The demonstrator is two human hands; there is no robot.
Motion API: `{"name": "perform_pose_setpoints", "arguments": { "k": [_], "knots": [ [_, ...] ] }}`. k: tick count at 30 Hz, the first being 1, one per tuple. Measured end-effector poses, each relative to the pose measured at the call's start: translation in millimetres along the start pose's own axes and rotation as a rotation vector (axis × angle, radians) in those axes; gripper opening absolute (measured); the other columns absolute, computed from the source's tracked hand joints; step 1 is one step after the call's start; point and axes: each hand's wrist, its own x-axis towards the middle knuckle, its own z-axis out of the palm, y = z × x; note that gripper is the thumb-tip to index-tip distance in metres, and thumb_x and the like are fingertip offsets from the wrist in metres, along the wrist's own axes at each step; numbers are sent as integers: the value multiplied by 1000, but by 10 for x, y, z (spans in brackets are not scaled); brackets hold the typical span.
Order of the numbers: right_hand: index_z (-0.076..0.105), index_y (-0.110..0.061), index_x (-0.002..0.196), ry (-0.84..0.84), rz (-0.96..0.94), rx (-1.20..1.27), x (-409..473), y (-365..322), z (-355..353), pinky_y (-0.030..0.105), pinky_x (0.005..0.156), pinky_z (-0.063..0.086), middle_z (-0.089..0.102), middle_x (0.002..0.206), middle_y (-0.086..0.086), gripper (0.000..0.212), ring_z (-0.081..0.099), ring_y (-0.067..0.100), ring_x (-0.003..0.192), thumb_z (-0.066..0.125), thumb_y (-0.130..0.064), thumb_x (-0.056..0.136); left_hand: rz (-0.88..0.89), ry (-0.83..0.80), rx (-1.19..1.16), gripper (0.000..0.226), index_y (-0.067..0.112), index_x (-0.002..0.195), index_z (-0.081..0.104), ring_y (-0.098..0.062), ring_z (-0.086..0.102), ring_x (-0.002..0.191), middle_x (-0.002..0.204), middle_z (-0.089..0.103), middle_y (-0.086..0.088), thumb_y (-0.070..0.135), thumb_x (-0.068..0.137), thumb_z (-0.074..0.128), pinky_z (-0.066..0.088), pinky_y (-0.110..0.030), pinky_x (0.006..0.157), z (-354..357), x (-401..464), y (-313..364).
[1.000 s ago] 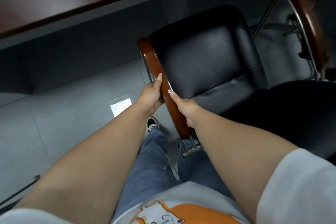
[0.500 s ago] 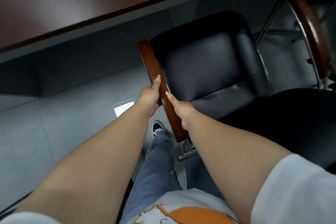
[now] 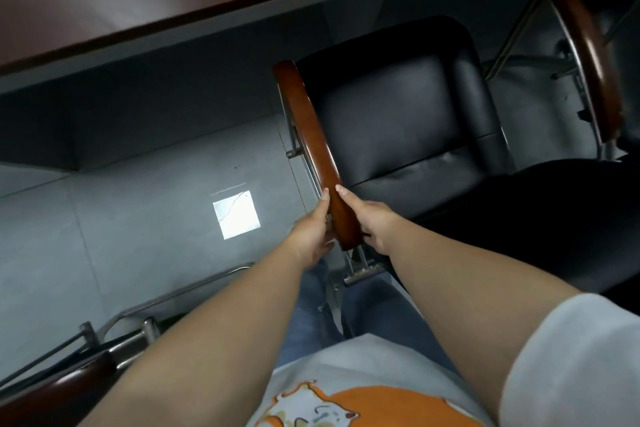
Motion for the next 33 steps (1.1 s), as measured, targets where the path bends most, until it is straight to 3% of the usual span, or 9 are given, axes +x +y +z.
{"name": "perform_pose_setpoints", "arguments": {
  "k": [3, 8, 15, 20, 22, 26, 33],
  "knots": [
    [55, -9, 125, 22, -4, -10, -41, 63, 39, 33, 99, 40, 59, 127, 11, 66, 55, 24, 112, 58, -58, 82, 41, 30, -37, 55, 12, 134, 42, -27, 52, 120, 122, 56, -7, 50, 95, 34, 42, -33, 97, 94, -56, -66],
    [55, -12, 126, 45, 5, -36, -78, 48, 106, 33, 97, 42, 59, 126, 10, 68, 56, 26, 113, 57, -61, 80, 80, 62, 73, 52, 12, 129, 45, -21, 57, 96, 124, 58, -11, 49, 95, 33, 47, -28, 80, 64, -56, -59],
    [47, -10, 132, 55, 55, -37, -64, 108, 175, 43, 107, 37, 54, 133, 11, 79, 51, 30, 121, 54, -67, 78, 71, 60, 71, 49, 13, 124, 48, -16, 56, 84, 102, 57, -4, 50, 94, 35, 48, -28, 81, -8, -52, -132],
    [47, -8, 131, 49, 58, -69, -131, 90, 166, 38, 106, 37, 52, 134, 12, 74, 49, 29, 122, 51, -64, 82, 57, 61, 54, 36, 19, 109, 48, -17, 57, 85, 94, 59, -3, 49, 95, 36, 49, -26, 81, -23, -114, -126],
    [51, -6, 127, 84, 18, -65, -181, 73, 145, 36, 102, 37, 54, 131, 12, 67, 50, 28, 121, 51, -59, 85, 102, 87, 103, 40, 18, 112, 52, -18, 59, 85, 90, 62, -5, 50, 94, 36, 49, -23, 78, -122, -158, -92],
    [58, -9, 120, 113, -123, 21, -349, -69, 121, 32, 94, 39, 59, 126, 9, 54, 55, 24, 108, 56, -50, 86, 221, 176, 79, 43, 13, 118, 57, -21, 61, 100, 105, 65, -11, 45, 96, 37, 47, -27, 92, -367, -272, 47],
    [61, -12, 115, 39, -315, -18, -855, -475, -31, 35, 102, 44, 63, 118, 5, 40, 60, 19, 106, 56, -42, 90, 377, 227, -42, 23, 15, 93, 60, -17, 64, 82, 82, 66, -4, 33, 97, 45, 50, -27, 81, -301, -618, 179]
  ]
}}
